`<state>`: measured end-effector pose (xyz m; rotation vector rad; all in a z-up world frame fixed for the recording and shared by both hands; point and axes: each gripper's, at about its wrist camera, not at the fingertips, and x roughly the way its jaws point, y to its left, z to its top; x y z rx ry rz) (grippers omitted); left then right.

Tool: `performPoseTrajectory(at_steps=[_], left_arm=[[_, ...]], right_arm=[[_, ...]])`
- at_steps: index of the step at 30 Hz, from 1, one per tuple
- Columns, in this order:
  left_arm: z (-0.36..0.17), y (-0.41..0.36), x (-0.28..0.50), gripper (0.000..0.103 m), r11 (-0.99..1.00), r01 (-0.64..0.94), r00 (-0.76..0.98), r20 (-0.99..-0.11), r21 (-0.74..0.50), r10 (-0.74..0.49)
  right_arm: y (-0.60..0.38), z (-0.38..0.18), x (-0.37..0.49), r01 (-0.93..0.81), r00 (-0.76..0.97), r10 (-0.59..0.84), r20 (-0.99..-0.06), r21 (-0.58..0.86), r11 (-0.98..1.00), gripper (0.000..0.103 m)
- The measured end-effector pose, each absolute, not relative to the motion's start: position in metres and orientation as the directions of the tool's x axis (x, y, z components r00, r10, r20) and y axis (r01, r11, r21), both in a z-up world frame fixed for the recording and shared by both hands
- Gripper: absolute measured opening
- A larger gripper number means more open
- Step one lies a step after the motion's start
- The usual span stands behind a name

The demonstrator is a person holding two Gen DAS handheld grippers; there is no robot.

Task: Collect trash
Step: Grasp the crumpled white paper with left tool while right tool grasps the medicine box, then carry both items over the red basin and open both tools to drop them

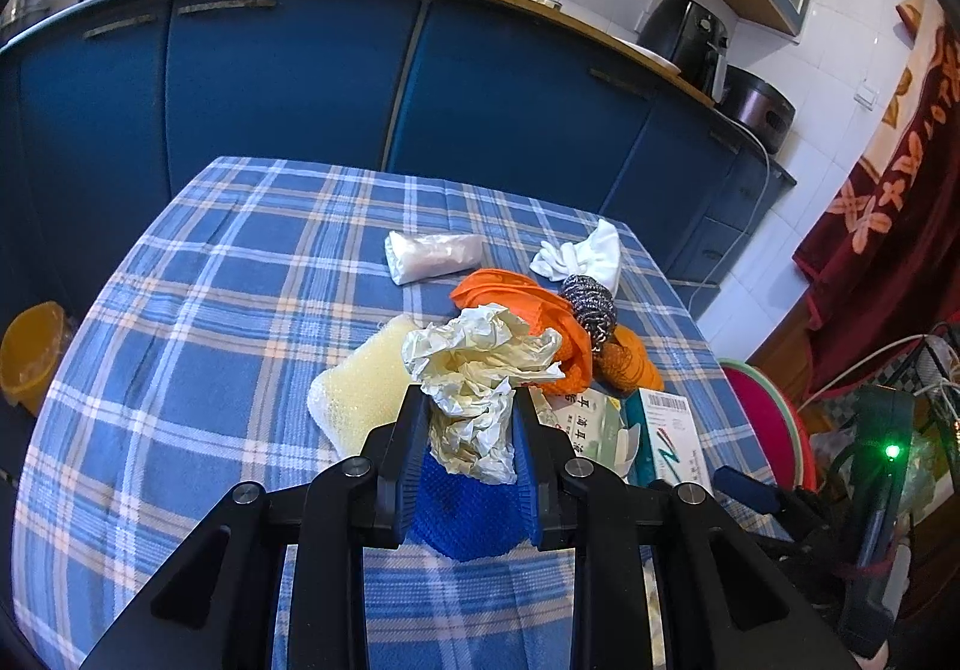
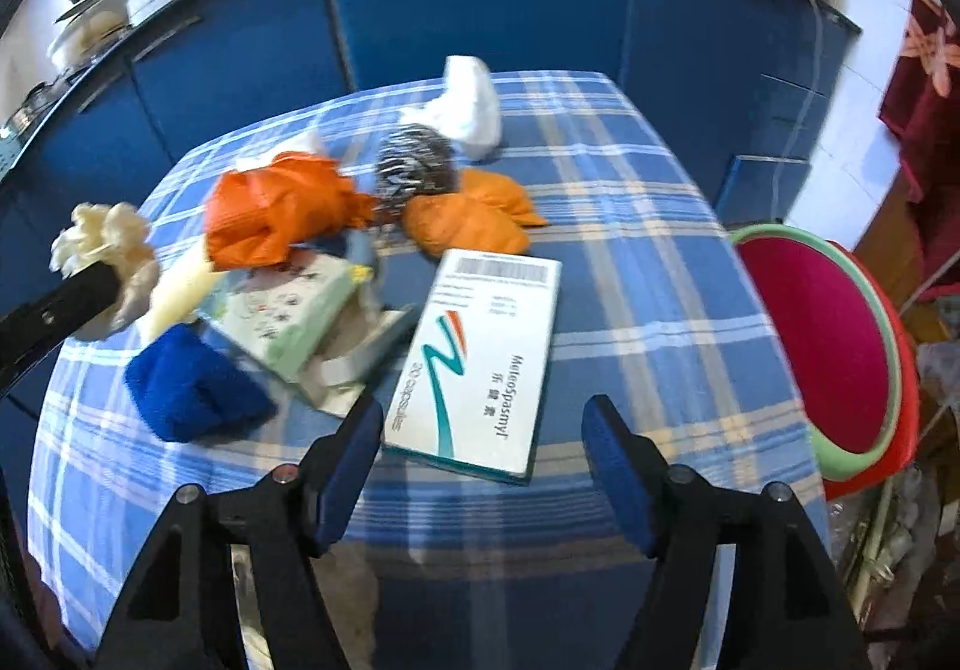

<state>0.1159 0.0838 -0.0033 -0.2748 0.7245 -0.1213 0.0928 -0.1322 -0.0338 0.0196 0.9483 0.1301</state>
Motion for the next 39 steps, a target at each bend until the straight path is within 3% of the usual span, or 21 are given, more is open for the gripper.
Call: performPoseTrajectory(at_steps=[10, 12, 13, 23, 39], left_arm=[[-0.003, 0.076, 0.117, 0.027, 0.956, 0.033, 0.74, -0.636, -0.293, -0.22], [-0.002, 0.073, 0.116, 0.027, 0.956, 0.041, 0.74, -0.633, -0.292, -0.225], [-0.001, 0.071, 0.115, 0.027, 0.955, 0.046, 0.741, -0.631, -0.292, -0.228], [0.005, 0.047, 0.116, 0.027, 0.95, 0.096, 0.731, -0.627, -0.296, -0.269], [0.015, -0.03, 0.129, 0.027, 0.938, 0.208, 0.688, -0.639, -0.278, -0.343]], right_arm=[[-0.138, -0.039, 0.101, -0.092, 0.578, 0.097, -0.81, 0.054, 0.994, 0.071], [-0.14, -0.041, 0.1, -0.09, 0.586, 0.1, -0.804, 0.058, 0.994, 0.064], [-0.142, -0.04, 0.099, -0.091, 0.587, 0.104, -0.803, 0.063, 0.994, 0.054], [-0.173, -0.019, 0.083, -0.061, 0.645, 0.166, -0.746, 0.167, 0.984, 0.053], [-0.264, 0.01, 0.058, 0.059, 0.73, 0.109, -0.675, 0.221, 0.973, 0.053]])
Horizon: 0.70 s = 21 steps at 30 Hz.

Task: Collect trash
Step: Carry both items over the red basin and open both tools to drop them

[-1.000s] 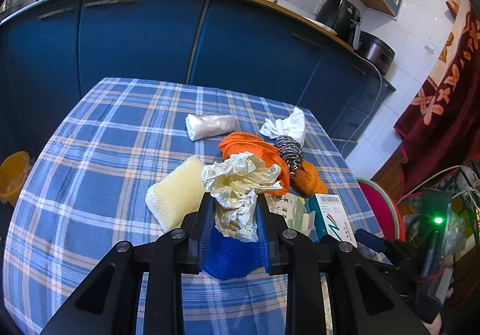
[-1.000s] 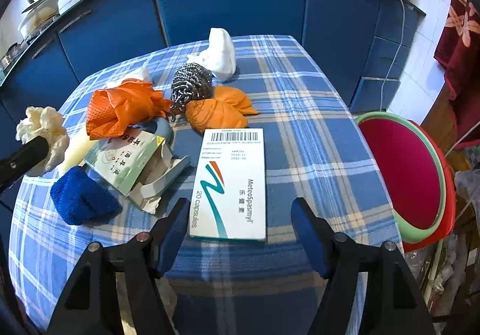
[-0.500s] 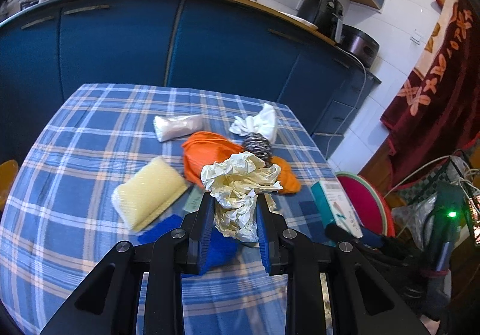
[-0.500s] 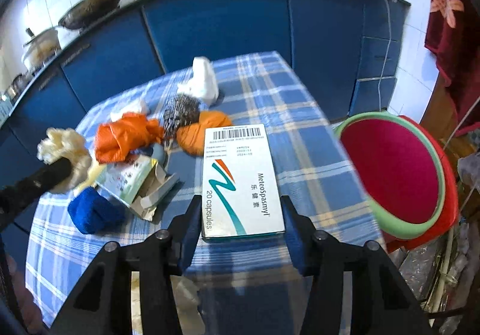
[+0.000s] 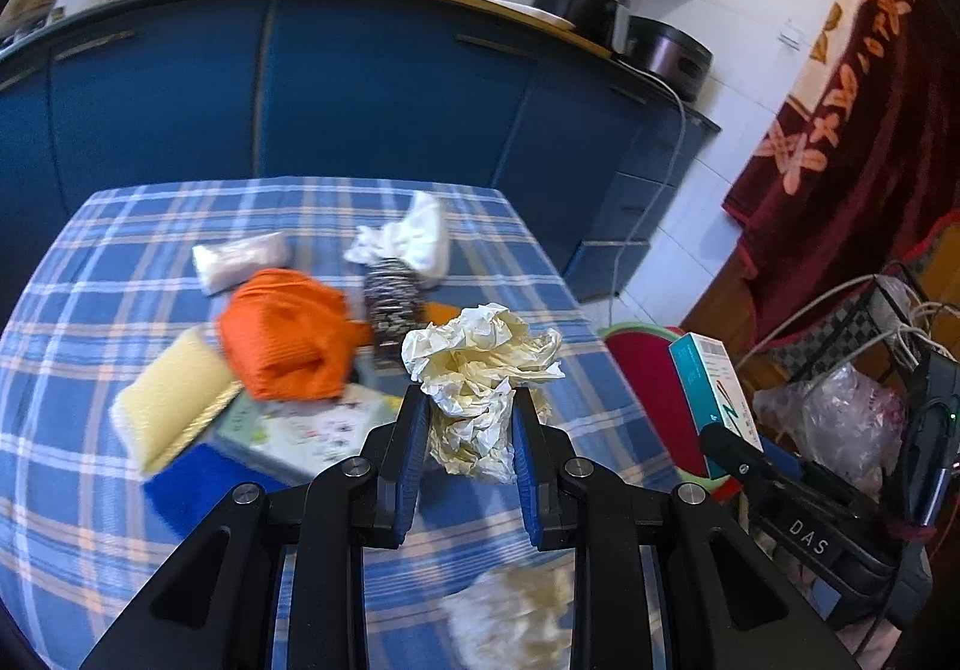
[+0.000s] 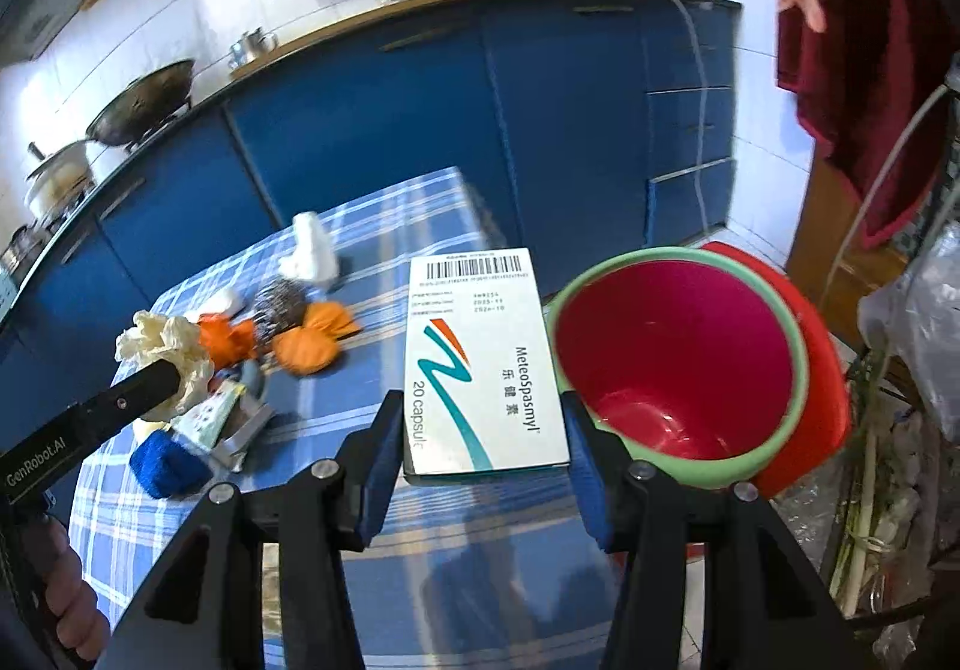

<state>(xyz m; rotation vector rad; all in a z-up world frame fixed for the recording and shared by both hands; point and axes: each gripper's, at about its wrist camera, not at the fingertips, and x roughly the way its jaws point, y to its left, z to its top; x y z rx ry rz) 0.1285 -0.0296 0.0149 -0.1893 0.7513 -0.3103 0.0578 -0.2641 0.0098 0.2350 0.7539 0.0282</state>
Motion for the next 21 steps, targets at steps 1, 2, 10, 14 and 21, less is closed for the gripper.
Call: performPoseTrajectory(at_steps=[1, 2, 10, 14, 21], left_arm=[[0.015, -0.033, 0.129, 0.027, 0.937, 0.214, 0.686, -0.64, -0.276, -0.346], [0.015, -0.041, 0.132, 0.027, 0.935, 0.227, 0.681, -0.642, -0.273, -0.352], [0.014, -0.087, 0.144, 0.027, 0.921, 0.296, 0.645, -0.658, -0.254, -0.389], [0.013, -0.107, 0.15, 0.027, 0.914, 0.325, 0.63, -0.665, -0.243, -0.401], [0.009, -0.147, 0.16, 0.027, 0.898, 0.383, 0.6, -0.68, -0.217, -0.42]], right_arm=[[-0.27, 0.01, 0.058, 0.068, 0.731, 0.103, -0.674, 0.222, 0.973, 0.053], [-0.275, 0.01, 0.057, 0.076, 0.733, 0.096, -0.673, 0.222, 0.972, 0.053], [-0.314, 0.004, 0.057, 0.147, 0.736, 0.052, -0.675, 0.235, 0.961, 0.053], [-0.329, 0.0, 0.059, 0.174, 0.735, 0.038, -0.677, 0.242, 0.955, 0.053], [-0.353, -0.01, 0.061, 0.212, 0.729, 0.02, -0.685, 0.253, 0.944, 0.053]])
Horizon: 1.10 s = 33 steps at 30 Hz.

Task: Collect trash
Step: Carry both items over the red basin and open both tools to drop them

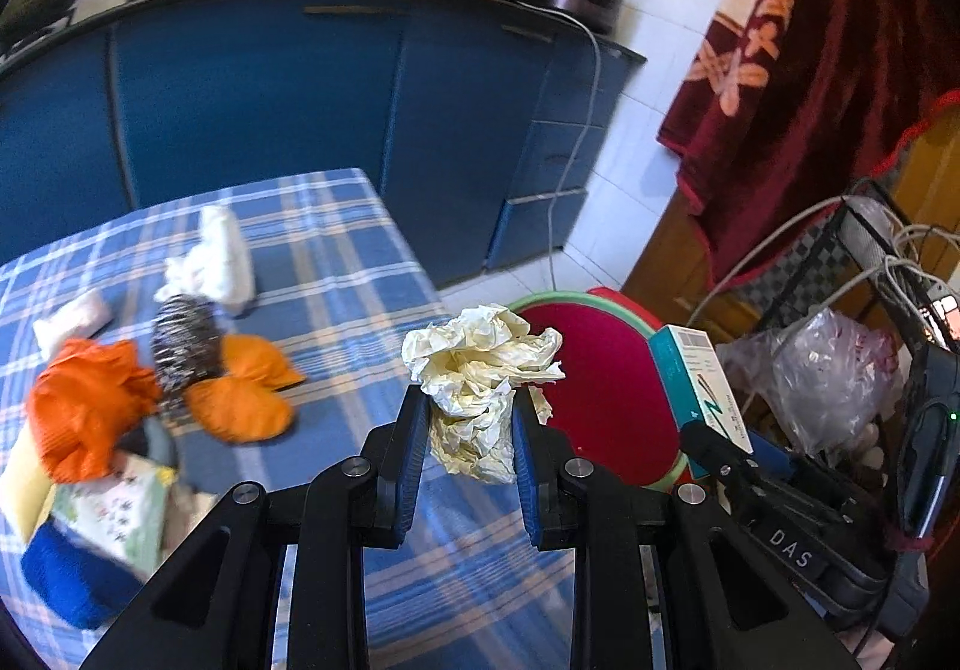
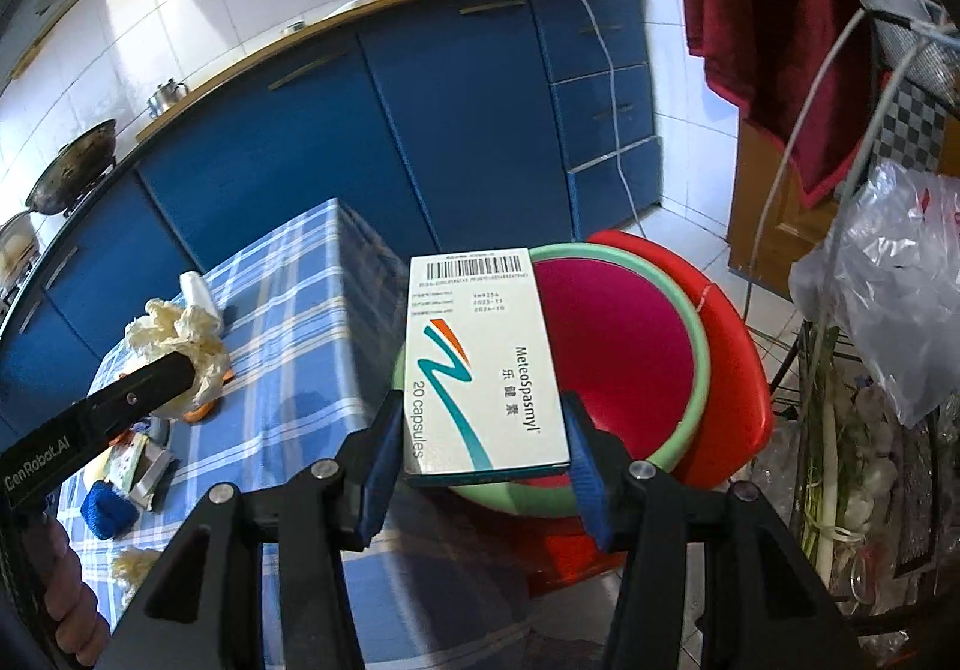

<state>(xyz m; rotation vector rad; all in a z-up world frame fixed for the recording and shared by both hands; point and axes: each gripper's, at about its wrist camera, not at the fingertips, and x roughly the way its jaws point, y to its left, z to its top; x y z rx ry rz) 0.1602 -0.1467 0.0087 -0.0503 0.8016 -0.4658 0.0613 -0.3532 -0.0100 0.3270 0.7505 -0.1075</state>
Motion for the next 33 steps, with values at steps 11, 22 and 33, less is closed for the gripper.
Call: performPoseTrajectory(at_steps=[11, 22, 33], left_arm=[[-0.012, -0.201, 0.185, 0.027, 0.872, 0.443, 0.529, -0.726, -0.205, -0.44], [-0.041, -0.238, 0.209, 0.028, 0.858, 0.473, 0.451, -0.781, -0.202, -0.432], [-0.046, -0.246, 0.219, 0.054, 0.865, 0.453, 0.446, -0.785, -0.216, -0.43]], right_arm=[[-0.384, -0.034, 0.074, 0.279, 0.694, -0.016, -0.72, 0.248, 0.928, 0.053], [-0.406, -0.063, 0.089, 0.333, 0.643, -0.027, -0.765, 0.247, 0.91, 0.053], [-0.414, -0.069, 0.093, 0.343, 0.645, -0.021, -0.764, 0.265, 0.901, 0.056]])
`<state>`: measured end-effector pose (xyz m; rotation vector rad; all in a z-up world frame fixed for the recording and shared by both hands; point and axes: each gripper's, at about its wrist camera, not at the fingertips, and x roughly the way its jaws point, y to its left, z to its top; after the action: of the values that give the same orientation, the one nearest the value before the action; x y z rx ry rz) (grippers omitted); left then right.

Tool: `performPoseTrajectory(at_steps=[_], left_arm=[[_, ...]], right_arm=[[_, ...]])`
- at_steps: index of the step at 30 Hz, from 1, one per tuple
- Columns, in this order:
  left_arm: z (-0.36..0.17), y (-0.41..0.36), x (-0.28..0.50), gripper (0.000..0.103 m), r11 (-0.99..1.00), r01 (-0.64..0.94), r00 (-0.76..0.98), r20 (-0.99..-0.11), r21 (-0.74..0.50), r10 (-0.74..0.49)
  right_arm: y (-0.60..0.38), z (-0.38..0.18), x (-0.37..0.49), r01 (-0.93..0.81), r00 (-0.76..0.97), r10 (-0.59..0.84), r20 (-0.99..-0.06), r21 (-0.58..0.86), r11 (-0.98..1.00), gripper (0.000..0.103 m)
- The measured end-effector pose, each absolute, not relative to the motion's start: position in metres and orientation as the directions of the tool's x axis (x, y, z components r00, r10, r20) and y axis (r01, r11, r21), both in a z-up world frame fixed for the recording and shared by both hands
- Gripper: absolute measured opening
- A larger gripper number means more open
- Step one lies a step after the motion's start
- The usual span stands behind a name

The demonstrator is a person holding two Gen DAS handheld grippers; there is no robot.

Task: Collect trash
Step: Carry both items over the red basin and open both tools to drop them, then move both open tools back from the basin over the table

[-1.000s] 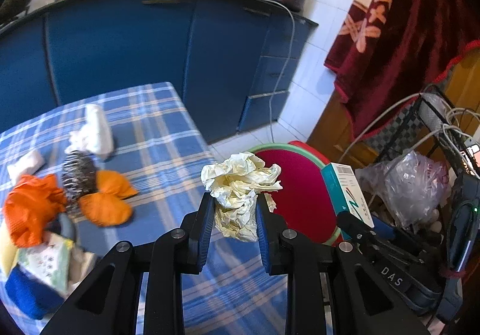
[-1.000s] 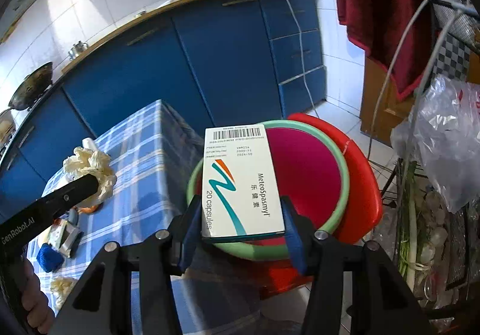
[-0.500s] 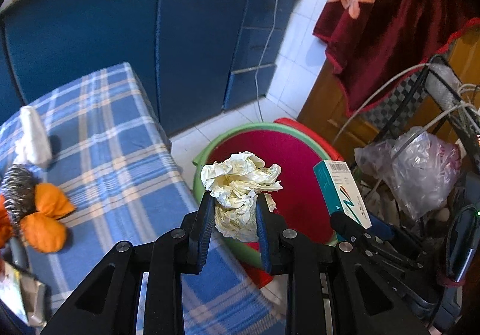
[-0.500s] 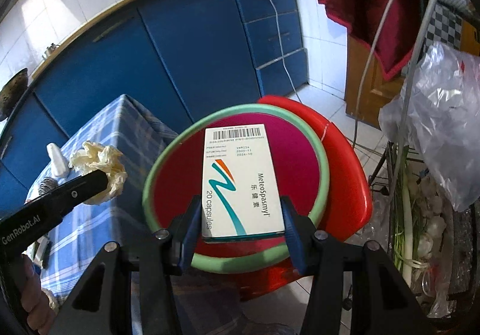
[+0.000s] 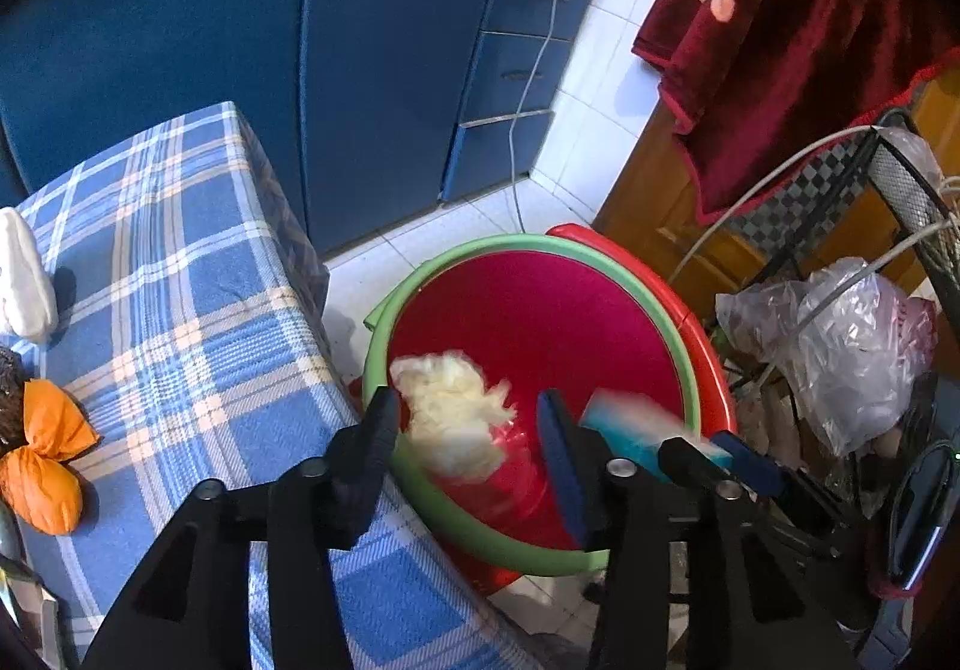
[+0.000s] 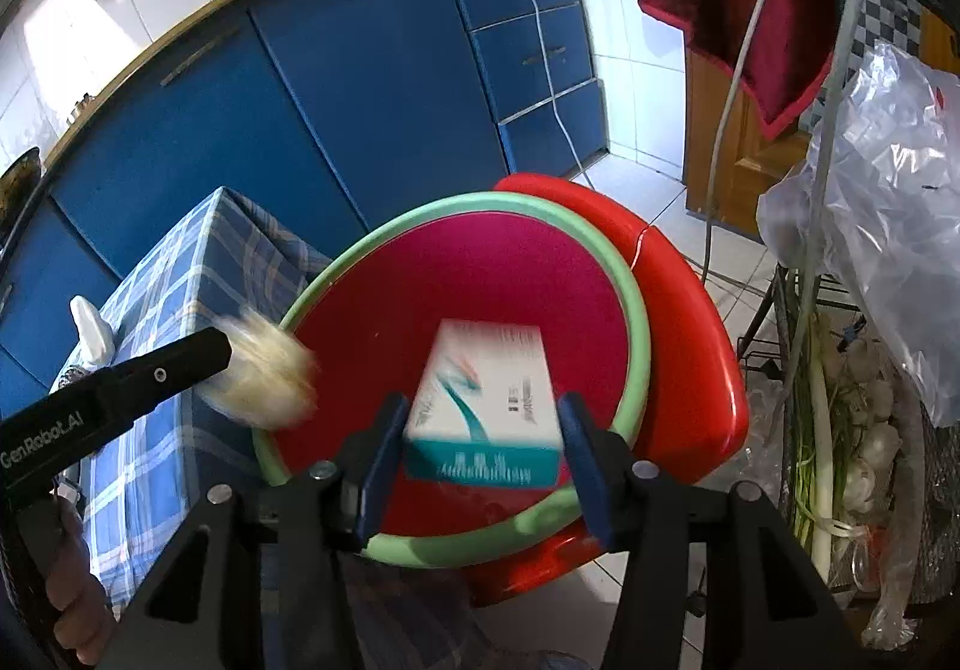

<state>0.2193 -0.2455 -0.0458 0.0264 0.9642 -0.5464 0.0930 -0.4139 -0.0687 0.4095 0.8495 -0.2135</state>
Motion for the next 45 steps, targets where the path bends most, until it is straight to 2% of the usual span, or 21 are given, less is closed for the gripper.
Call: performPoseTrajectory(at_steps=[2, 13, 26, 45], left_arm=[[-0.045, -0.245, 0.219, 0.055, 0.87, 0.447, 0.451, -0.787, -0.209, -0.421], [-0.035, -0.233, 0.215, 0.055, 0.87, 0.436, 0.465, -0.771, -0.23, -0.436], [0.001, -0.204, 0.189, 0.055, 0.865, 0.43, 0.524, -0.708, -0.259, -0.473], [0.032, -0.146, 0.146, 0.056, 0.896, 0.367, 0.601, -0.673, -0.249, -0.432]], right_arm=[[-0.414, -0.068, 0.092, 0.346, 0.651, -0.025, -0.759, 0.267, 0.899, 0.059], [-0.415, -0.055, 0.082, 0.348, 0.672, -0.028, -0.74, 0.283, 0.894, 0.059], [-0.397, -0.029, 0.062, 0.314, 0.714, -0.022, -0.7, 0.292, 0.903, 0.06], [-0.356, 0.001, 0.035, 0.22, 0.755, 0.023, -0.656, 0.286, 0.933, 0.066]])
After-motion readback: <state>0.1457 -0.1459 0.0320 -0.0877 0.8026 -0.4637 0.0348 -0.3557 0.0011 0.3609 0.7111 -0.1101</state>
